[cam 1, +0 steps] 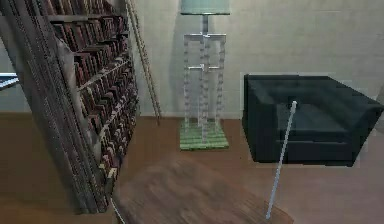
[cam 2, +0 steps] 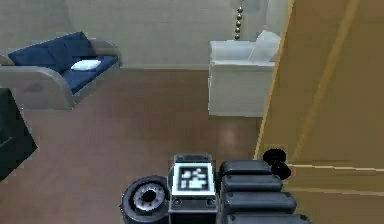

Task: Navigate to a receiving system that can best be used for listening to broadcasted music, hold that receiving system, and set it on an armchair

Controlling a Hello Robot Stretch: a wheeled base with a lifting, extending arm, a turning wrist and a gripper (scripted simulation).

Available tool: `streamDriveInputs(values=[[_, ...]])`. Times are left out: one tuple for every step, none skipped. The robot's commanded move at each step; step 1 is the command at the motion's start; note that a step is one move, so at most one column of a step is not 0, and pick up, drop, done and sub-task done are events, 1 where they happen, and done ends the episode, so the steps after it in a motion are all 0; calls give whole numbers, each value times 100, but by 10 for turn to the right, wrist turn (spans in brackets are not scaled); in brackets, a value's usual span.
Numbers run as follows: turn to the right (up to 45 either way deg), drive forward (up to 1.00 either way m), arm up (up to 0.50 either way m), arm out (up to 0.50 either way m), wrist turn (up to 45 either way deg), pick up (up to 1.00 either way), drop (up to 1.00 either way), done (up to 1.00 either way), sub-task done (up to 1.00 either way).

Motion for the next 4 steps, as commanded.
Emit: streamDriveInputs(values=[[450, 0, 0, 0, 0, 0, 0, 0, 0], [150, 0, 0, 0, 0, 0, 0, 0, 0], [0, 30, 0, 0, 0, 0, 0, 0, 0], [210, 0, 0, 0, 0, 0, 0, 0, 0]])
